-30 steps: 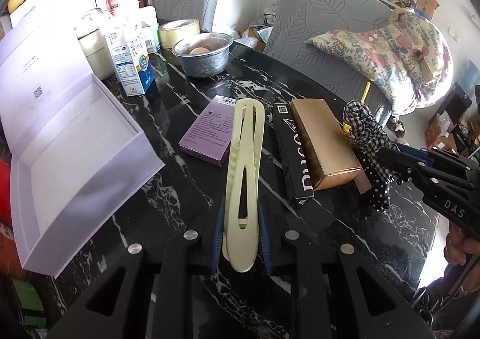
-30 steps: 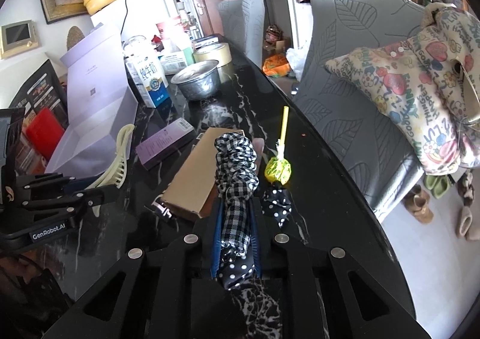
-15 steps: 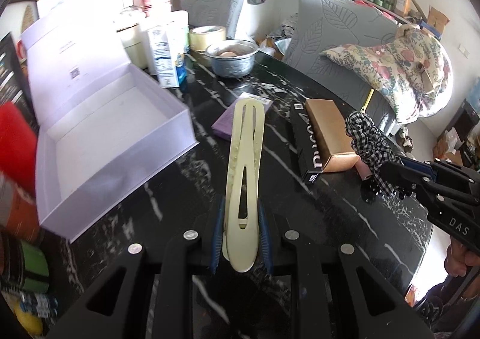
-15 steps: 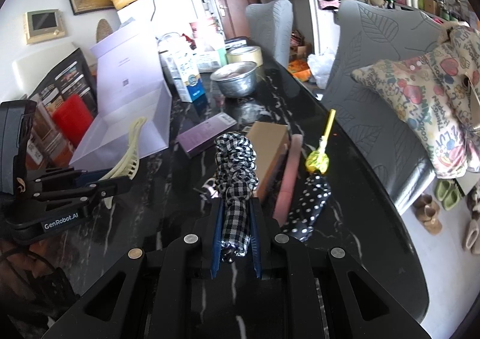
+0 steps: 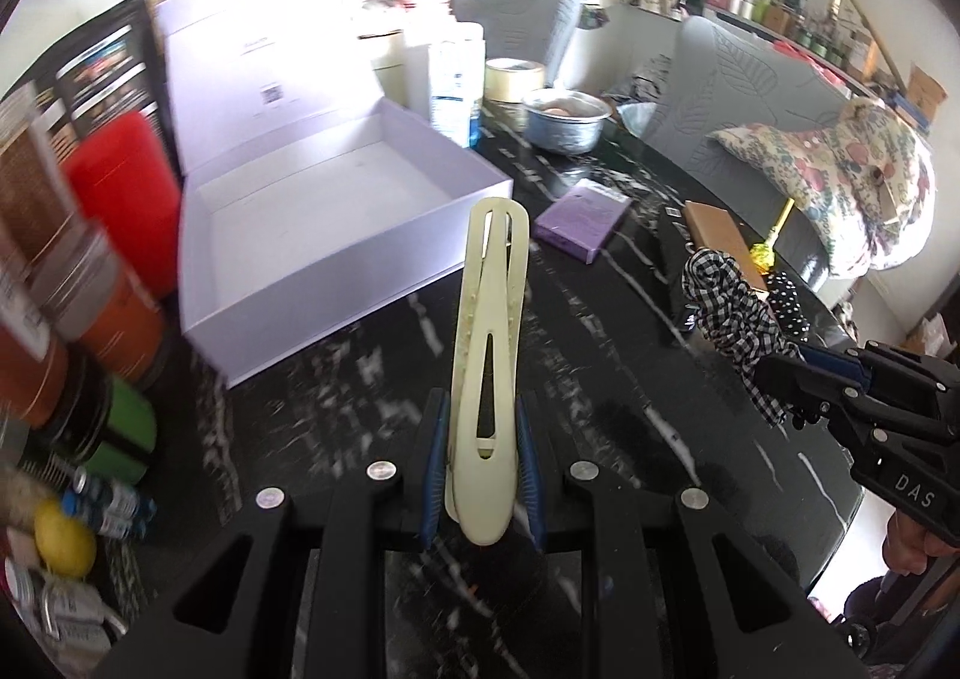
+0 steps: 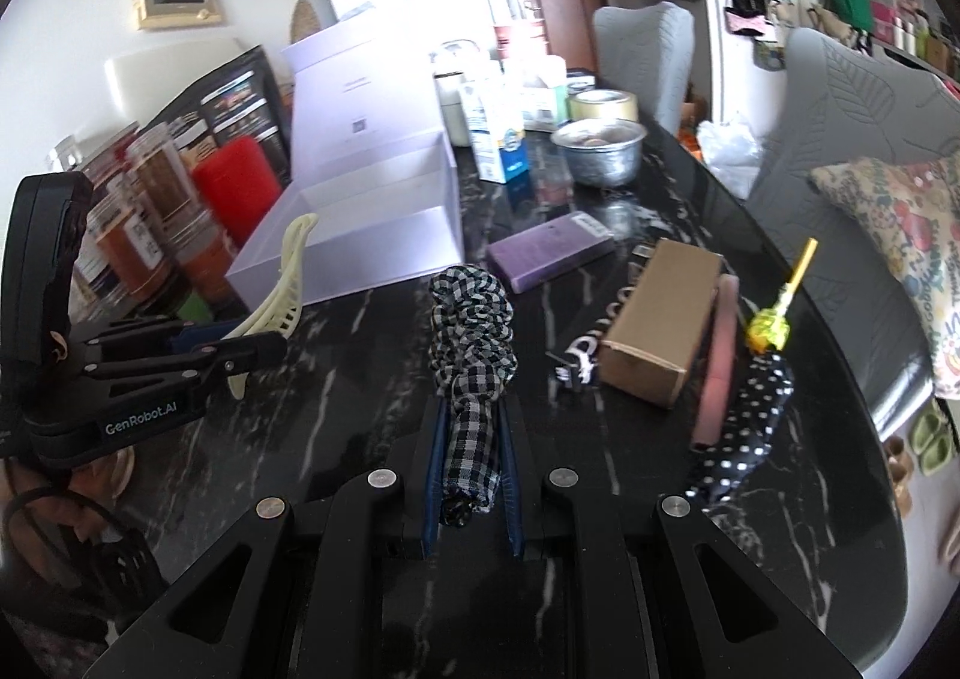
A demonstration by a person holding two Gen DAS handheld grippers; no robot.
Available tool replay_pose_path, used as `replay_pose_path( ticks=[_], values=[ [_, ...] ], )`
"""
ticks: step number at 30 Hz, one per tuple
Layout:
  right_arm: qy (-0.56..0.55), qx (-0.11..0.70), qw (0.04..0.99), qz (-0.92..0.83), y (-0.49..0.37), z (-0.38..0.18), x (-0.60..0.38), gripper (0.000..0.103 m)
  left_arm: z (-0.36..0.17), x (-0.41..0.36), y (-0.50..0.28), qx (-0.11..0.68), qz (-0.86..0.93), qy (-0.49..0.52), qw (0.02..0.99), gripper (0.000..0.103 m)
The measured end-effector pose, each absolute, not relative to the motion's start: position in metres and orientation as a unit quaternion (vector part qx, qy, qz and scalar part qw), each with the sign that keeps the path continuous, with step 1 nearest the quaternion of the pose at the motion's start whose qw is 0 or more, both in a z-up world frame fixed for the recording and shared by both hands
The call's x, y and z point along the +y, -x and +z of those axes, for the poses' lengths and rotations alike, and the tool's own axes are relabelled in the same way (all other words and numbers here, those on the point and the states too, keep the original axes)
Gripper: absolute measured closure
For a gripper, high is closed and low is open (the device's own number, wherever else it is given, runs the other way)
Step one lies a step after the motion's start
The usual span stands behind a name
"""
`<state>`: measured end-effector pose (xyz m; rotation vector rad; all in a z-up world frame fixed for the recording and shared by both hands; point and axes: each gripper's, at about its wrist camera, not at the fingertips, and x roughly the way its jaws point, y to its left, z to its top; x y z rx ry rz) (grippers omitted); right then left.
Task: Organize rigid objects
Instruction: 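Carry the hair clip and scrunchie with both grippers over the open white box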
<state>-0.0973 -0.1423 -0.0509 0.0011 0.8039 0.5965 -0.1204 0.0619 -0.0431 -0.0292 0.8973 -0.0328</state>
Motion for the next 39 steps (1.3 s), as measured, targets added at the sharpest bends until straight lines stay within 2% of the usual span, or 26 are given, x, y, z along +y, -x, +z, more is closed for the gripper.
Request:
replay_pose_path(
  ticks=[18,39],
  values=[
    [0.046,0.383,0.837,0.389,0.119,-0.049,-0.081,0.086,-0.037,0.106,0.16,0.419,0.067,0.057,0.903,0.081],
    [0.066,0.356,0.836,0.412,0.077,-0.023,-0.044,0.086,-0.015,0.122,0.102,0.404,0.062,0.054,0.911,0.081]
  ],
)
